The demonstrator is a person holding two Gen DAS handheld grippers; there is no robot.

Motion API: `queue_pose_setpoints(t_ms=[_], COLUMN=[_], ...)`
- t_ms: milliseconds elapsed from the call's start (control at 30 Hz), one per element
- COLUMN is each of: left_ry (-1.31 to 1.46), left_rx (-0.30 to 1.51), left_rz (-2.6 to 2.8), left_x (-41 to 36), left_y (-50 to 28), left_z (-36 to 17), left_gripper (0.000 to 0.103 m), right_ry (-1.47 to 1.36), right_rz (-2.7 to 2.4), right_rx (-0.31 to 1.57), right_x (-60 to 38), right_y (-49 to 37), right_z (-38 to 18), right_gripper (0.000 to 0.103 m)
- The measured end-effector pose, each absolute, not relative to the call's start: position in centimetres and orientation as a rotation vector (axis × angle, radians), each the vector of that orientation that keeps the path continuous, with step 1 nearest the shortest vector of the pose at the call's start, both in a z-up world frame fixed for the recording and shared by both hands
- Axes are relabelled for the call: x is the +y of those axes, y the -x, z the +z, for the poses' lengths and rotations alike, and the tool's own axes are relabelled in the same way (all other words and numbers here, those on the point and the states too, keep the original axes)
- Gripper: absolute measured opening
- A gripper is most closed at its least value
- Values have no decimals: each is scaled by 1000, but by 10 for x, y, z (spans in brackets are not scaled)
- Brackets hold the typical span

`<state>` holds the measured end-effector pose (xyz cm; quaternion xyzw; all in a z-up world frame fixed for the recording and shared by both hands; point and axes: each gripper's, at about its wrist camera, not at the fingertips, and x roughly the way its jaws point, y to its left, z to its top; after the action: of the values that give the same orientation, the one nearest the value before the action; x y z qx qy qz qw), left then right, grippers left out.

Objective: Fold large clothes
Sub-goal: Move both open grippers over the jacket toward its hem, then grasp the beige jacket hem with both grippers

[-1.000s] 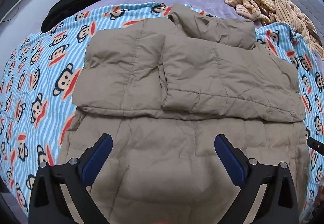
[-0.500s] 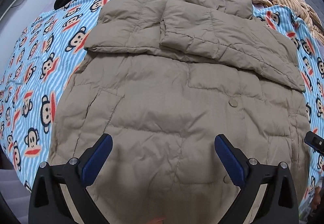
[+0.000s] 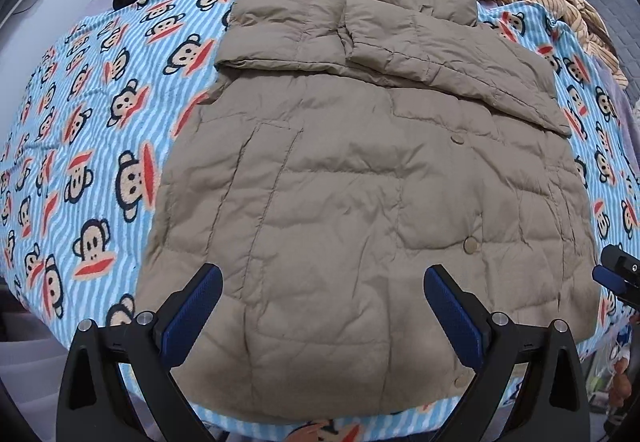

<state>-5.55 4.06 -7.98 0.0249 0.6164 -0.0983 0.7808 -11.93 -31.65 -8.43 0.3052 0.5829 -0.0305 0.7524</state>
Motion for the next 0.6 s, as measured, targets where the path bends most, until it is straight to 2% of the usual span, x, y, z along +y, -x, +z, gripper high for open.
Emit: queue_pose_setpoints(t_ms=[300,600], left_ry=[-79,46], left_rx=[1344,1396], left_rz=[-277,-263], left_x=[87,137], left_y=[80,110], left_z=[-70,-73], left_gripper=[101,101], right_ry=[-820,-1022], right_rz=[-114,-168], right_rx=[1258,1299], right_x=[-279,-267], right_y=[160,207], right_z=[-61,-67], right_gripper=[103,103])
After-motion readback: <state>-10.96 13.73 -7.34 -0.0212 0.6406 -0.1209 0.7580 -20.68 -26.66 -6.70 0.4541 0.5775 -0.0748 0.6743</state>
